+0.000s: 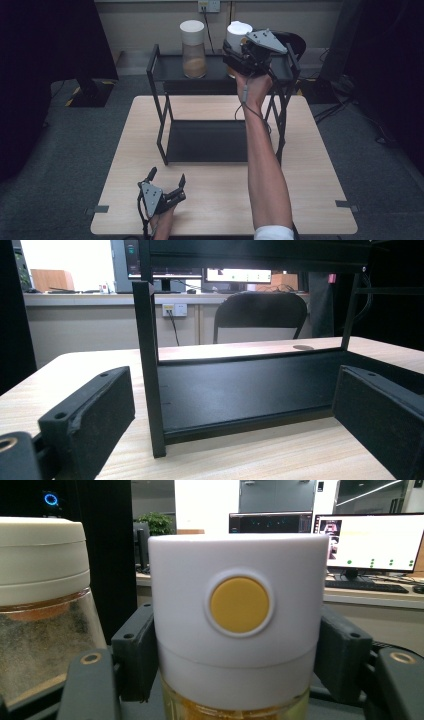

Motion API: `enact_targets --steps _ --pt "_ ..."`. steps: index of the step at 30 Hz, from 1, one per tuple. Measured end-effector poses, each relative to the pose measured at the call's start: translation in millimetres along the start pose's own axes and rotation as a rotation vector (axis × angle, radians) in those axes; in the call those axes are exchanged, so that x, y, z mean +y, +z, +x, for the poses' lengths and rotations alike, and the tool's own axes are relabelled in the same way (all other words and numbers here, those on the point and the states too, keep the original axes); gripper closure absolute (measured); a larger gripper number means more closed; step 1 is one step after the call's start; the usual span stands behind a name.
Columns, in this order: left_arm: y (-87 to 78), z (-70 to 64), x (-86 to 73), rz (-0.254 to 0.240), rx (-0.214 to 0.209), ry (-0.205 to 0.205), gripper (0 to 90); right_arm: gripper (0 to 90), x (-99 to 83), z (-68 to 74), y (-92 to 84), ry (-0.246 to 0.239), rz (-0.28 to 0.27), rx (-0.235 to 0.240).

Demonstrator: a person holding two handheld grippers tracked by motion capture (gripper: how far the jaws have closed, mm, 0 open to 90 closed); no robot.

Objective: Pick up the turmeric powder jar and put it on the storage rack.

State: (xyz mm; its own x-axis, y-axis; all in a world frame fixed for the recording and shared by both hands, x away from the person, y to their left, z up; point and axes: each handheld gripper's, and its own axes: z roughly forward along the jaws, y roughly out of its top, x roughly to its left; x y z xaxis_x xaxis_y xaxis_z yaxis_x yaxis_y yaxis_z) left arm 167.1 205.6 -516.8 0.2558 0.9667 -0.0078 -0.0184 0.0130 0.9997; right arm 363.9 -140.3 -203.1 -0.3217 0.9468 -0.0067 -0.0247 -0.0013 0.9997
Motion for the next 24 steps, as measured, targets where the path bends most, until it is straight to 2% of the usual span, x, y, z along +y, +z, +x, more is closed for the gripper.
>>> enact_targets --steps 6,10,13,14,15,17,24 --pt "-0.1 0.1 0.1 0.001 0.0 0.001 2.9 29.8 -0.9 -0.4 -0.6 0.003 -0.003 0.0" --pt "-0.1 0.1 0.2 0.001 0.0 0.002 2.9 25.0 -4.3 0.2 -1.9 0.008 -0.03 -0.005" --pt "-0.1 0.1 0.2 0.001 0.0 0.001 2.9 16.4 -7.7 2.2 -3.6 0.005 -0.062 -0.018" --pt "-0.1 -0.1 0.2 0.001 0.001 0.001 2.9 9.3 -9.3 2.7 -3.9 0.004 -0.073 -0.023" --pt "-0.1 0.0 0.2 0.001 0.001 0.001 2.9 9.3 -9.3 2.7 -3.9 0.004 -0.073 -0.023" --pt "-0.1 -0.1 0.2 0.001 0.001 0.001 2.9 0.0 -14.0 10.5 -4.0 -0.01 -0.096 -0.064" --pt "-0.1 -0.1 0.2 0.001 0.001 0.001 2.9 0.0 -19.9 11.4 -9.5 -0.021 -0.112 -0.044"
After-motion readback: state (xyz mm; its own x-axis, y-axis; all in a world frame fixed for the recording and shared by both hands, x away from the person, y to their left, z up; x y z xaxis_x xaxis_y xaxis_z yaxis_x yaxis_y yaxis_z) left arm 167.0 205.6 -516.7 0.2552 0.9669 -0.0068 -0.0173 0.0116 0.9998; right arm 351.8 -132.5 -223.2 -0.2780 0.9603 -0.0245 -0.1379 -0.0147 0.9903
